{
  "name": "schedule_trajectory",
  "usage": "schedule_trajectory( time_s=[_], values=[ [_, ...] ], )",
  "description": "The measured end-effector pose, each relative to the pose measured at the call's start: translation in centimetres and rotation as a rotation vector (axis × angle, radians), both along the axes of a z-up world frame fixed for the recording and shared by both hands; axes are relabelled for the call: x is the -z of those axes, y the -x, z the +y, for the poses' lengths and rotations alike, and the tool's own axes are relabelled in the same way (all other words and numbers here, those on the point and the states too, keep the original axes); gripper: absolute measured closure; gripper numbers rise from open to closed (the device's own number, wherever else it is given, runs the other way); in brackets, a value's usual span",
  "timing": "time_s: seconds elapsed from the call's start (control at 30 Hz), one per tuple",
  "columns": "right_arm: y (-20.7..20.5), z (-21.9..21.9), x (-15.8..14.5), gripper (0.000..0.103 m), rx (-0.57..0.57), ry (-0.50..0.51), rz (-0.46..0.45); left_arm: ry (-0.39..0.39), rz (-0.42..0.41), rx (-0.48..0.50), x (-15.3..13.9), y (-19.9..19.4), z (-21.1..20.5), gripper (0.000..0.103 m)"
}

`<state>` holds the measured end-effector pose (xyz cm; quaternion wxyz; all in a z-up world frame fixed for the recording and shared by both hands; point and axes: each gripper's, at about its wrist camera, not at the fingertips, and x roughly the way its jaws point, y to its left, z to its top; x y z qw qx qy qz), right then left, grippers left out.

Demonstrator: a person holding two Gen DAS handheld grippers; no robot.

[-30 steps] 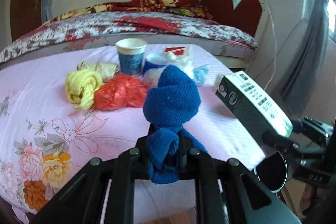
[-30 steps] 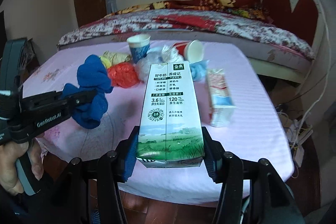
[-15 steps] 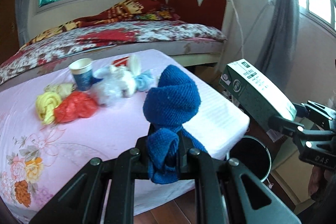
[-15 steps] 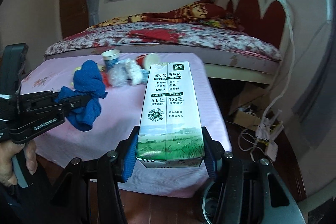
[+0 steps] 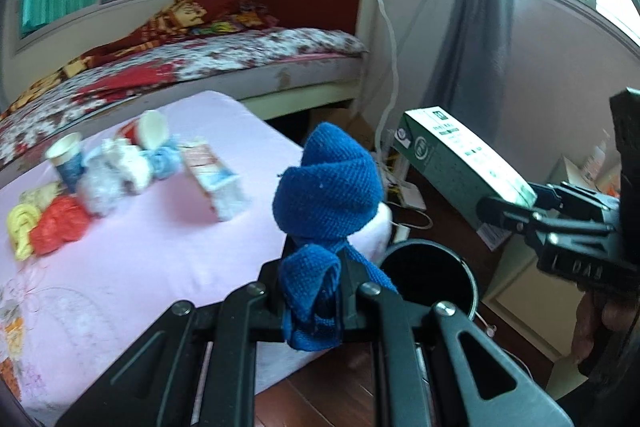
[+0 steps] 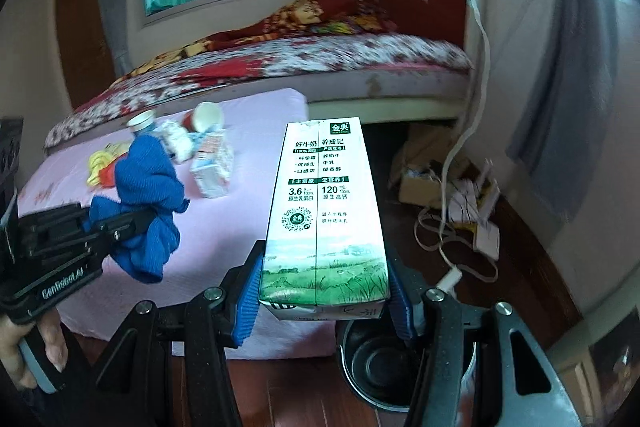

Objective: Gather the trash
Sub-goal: 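Carry the blue cloth and milk carton over the black bucket with both tools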

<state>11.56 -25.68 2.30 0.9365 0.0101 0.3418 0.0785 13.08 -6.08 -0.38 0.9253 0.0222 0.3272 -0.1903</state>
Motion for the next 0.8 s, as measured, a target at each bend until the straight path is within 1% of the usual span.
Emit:
schedule_trajectory(
  time_s=[0.1,0.23,0.4,0.57,0.7,0.8],
  values=[
    [0.7,-3.3,0.6,0.046,0.065,-0.021,0.022,-0.013,0.014,0.054,0.6,0.2,-2.3,0.087],
    [1.6,-6.4,1.9,0.046,0.12,-0.009,0.048,-0.023,0.041,0.128,1.8,0.3,-5.6,0.087],
    [2.5,-9.8,4.8,0.046,0.159,0.008,0.106,-0.045,0.086,0.223,3.8,0.1,-9.5,0.087],
    [3.2,-12.5,8.0,0.046,0.168,0.014,0.166,-0.05,0.147,0.288,6.0,-0.5,-11.9,0.087],
    [3.2,-13.7,9.8,0.046,0.158,-0.001,0.193,-0.066,0.2,0.333,8.2,-1.7,-14.0,0.087],
    [2.8,-14.5,11.3,0.046,0.15,-0.005,0.226,-0.064,0.239,0.357,9.5,-2.5,-15.2,0.087]
  ],
)
